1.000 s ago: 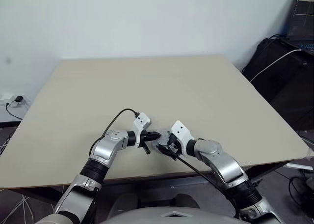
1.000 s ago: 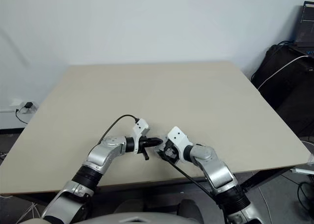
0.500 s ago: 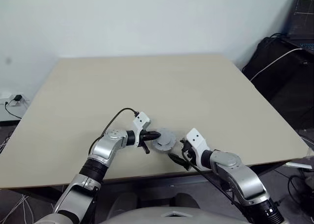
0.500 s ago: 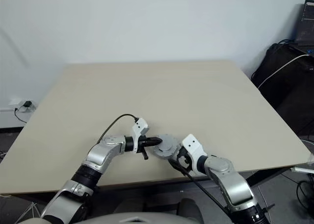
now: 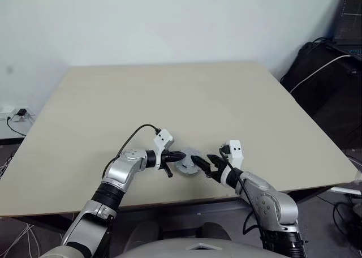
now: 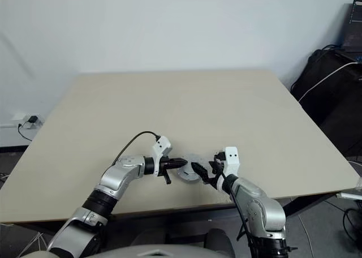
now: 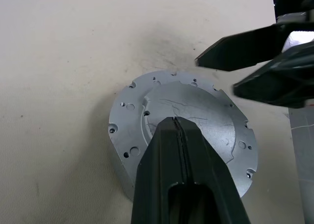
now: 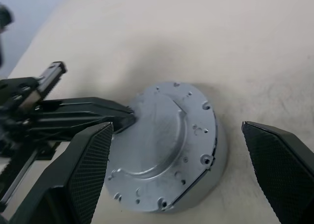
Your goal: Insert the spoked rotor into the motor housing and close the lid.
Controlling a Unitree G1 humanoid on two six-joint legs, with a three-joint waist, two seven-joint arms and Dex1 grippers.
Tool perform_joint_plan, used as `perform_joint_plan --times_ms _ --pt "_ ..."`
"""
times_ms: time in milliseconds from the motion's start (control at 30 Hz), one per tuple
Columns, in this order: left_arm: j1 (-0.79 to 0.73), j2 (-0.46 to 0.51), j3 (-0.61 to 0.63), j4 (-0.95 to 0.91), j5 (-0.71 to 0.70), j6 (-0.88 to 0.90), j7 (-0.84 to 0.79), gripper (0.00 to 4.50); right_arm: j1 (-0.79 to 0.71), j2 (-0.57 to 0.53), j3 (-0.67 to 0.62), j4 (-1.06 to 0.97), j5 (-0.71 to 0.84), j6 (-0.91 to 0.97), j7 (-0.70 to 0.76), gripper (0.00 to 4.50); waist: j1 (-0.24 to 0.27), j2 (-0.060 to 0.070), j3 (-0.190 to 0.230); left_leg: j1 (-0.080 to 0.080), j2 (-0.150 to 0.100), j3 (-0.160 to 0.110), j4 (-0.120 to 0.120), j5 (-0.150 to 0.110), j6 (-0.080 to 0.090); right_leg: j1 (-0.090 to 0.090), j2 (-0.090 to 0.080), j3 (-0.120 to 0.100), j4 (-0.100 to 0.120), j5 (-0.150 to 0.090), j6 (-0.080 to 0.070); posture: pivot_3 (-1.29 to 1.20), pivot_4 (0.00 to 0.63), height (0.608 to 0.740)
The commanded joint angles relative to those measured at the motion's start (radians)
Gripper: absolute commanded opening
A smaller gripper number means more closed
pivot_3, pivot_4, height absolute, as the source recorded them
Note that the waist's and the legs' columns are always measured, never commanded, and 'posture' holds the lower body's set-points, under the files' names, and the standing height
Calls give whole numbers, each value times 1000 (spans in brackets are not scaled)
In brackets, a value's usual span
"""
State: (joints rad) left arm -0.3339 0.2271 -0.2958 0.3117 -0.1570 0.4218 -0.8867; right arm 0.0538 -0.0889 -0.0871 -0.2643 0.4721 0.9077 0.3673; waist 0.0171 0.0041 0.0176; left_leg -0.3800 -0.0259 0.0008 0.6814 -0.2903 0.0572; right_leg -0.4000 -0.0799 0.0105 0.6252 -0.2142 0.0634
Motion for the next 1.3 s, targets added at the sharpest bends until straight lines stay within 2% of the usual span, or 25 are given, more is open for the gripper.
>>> perform_joint_plan --times_ms 33,333,667,833,1100,1300 --pt "9 3 -16 13 16 12 4 0 -29 13 -16 20 44 26 -11 4474 0 0 0 0 0 0 0 0 0 0 0 0 0 0 0 0 0 740" --pt "19 -1 -17 4 15 12 7 0 -56 52 -73 95 126 115 -43 4474 -3 1 0 0 0 0 0 1 1 0 0 0 0 0 0 0 0 740" --pt "25 0 -16 0 15 13 11 0 -111 100 -258 169 354 332 -58 4474 -4 2 0 0 0 0 -2 1 2 -1 0 0 0 0 0 0 0 740" --pt "29 1 -16 -3 16 13 12 0 -121 119 -278 192 387 366 -71 4474 -7 3 1 -1 0 0 -2 1 2 -2 0 1 0 0 0 0 0 740" --pt "38 6 -16 -10 18 15 14 0 -149 175 -276 263 318 326 -186 4474 -38 3 0 0 0 0 -2 0 0 -2 1 2 0 -2 4 0 0 740" --pt "47 9 -15 -18 19 19 17 0 -156 175 -246 247 372 385 -172 4474 -45 3 -1 1 1 0 -2 0 0 0 0 3 0 -2 5 0 0 740"
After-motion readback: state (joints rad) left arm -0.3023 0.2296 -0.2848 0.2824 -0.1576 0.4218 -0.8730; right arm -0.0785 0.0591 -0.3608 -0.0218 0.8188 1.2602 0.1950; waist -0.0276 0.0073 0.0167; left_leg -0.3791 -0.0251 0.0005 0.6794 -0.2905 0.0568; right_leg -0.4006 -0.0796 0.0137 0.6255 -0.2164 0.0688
